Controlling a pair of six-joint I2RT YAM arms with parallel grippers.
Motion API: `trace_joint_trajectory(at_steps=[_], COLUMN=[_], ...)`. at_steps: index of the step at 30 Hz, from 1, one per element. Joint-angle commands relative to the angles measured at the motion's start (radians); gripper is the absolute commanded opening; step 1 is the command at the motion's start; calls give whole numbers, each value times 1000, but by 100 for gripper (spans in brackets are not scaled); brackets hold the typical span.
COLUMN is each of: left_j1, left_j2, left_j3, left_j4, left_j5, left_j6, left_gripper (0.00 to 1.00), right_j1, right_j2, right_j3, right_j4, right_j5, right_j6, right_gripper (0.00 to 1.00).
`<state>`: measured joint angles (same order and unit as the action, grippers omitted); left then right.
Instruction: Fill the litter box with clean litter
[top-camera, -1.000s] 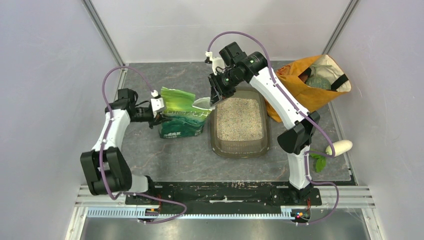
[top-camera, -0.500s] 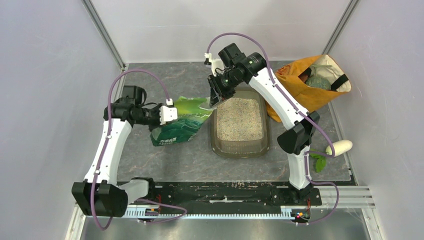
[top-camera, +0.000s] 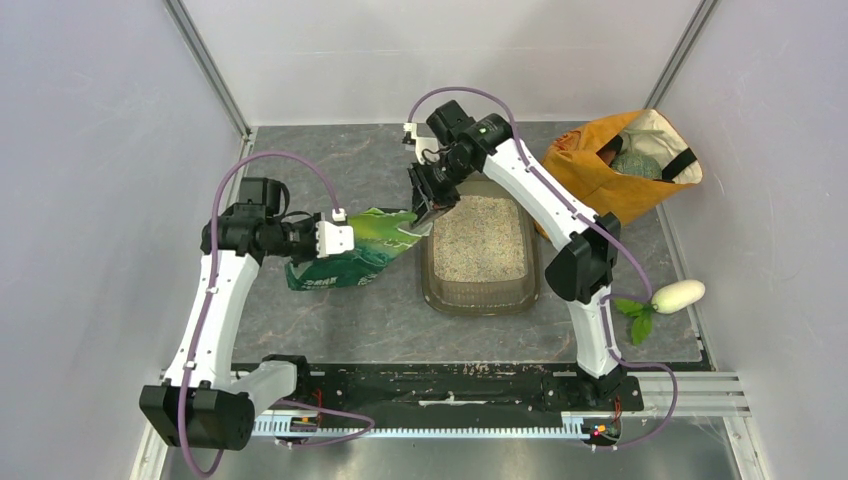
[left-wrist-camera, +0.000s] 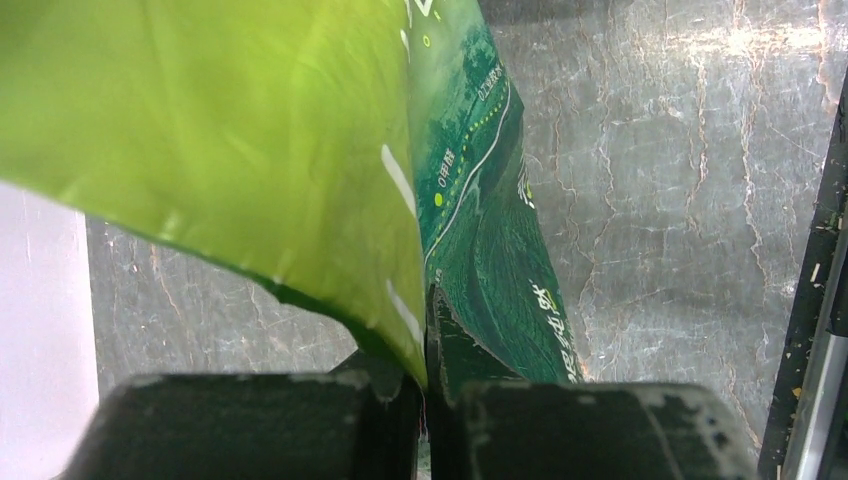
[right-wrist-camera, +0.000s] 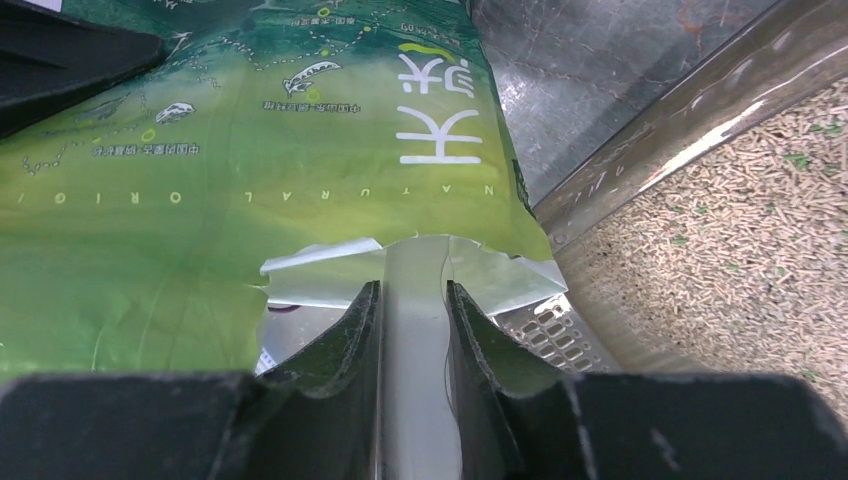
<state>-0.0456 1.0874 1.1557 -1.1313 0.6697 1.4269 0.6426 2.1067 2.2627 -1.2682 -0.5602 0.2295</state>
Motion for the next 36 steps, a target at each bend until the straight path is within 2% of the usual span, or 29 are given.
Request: trace_joint_trajectory(at_steps=[1, 12, 22, 31, 36], left_j1=[-12, -55, -124, -158, -157], left_j2=[-18, -14, 8, 3, 9], left_j3=[86, 78, 48, -7, -24], left_j4=[81, 104, 162, 242, 306], left_j5=[76, 51, 9, -27, -27], left_j6=[23, 6, -58, -154, -214], left_gripper=[2, 2, 2, 2, 2], right_j1=[-6, 54, 87, 90, 89], right_j2=[38, 59, 92, 66, 13], right_j3=[-24, -116, -210, -303, -413], right_j4=[29, 164, 304, 573, 792], right_j5=[58, 56, -16, -243, -383], right_j6=[41, 89, 138, 268, 377], right_gripper=[0, 0, 0, 0, 0])
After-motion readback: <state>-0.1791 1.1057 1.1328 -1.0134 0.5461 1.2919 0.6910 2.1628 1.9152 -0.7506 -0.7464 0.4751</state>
